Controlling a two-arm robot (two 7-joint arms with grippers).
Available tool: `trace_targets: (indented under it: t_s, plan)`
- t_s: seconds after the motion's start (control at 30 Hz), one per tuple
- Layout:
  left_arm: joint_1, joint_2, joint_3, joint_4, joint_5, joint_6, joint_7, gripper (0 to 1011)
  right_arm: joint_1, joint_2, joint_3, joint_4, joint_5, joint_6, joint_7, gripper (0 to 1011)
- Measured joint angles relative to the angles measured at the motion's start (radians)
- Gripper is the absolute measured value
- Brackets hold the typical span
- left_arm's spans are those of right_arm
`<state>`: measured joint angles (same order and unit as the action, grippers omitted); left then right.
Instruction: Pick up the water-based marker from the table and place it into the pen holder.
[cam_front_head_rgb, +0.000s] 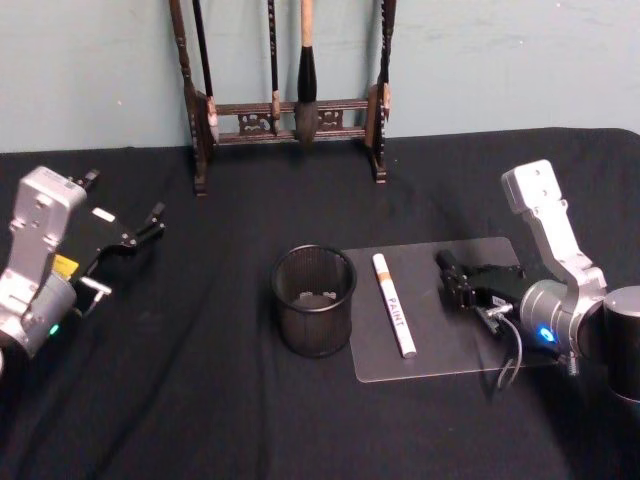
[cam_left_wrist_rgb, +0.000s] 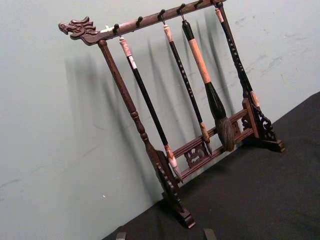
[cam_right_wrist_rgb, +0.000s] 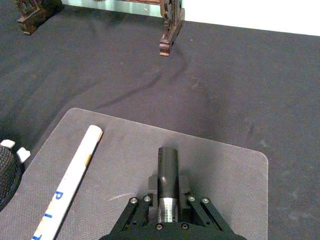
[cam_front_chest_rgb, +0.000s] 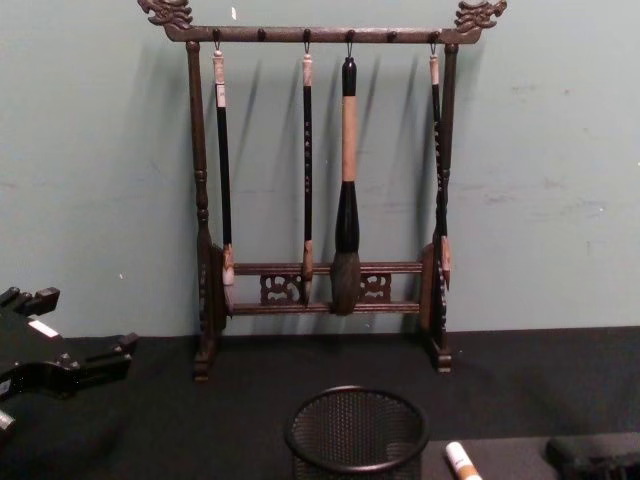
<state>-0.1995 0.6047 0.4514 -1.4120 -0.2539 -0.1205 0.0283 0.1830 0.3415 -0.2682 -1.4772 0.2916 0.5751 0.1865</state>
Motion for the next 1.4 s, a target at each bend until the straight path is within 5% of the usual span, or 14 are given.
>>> trace_targets:
  t_s: [0.4,0.77,0.9,1.4]
  plan:
    - [0.0,0.0,0.0,0.0,0.0,0.0,0.0,1001,0.0,0.0,0.001,0.0,0.0,-0.001,0.0,241]
    - [0.0,0.0,0.0,0.0,0.0,0.0,0.0,1001,-0.006,0.004,0.016,-0.026,-0.043,-0.079,0.023,241]
    - [0.0,0.0,0.0,0.0,0.0,0.0,0.0,1001,-0.009,0.004,0.026,-0.045,-0.059,-0.137,0.028,241]
    - [0.0,0.0,0.0,0.0,0.0,0.0,0.0,1001,-0.028,-0.027,0.043,-0.063,-0.061,-0.514,0.111,241]
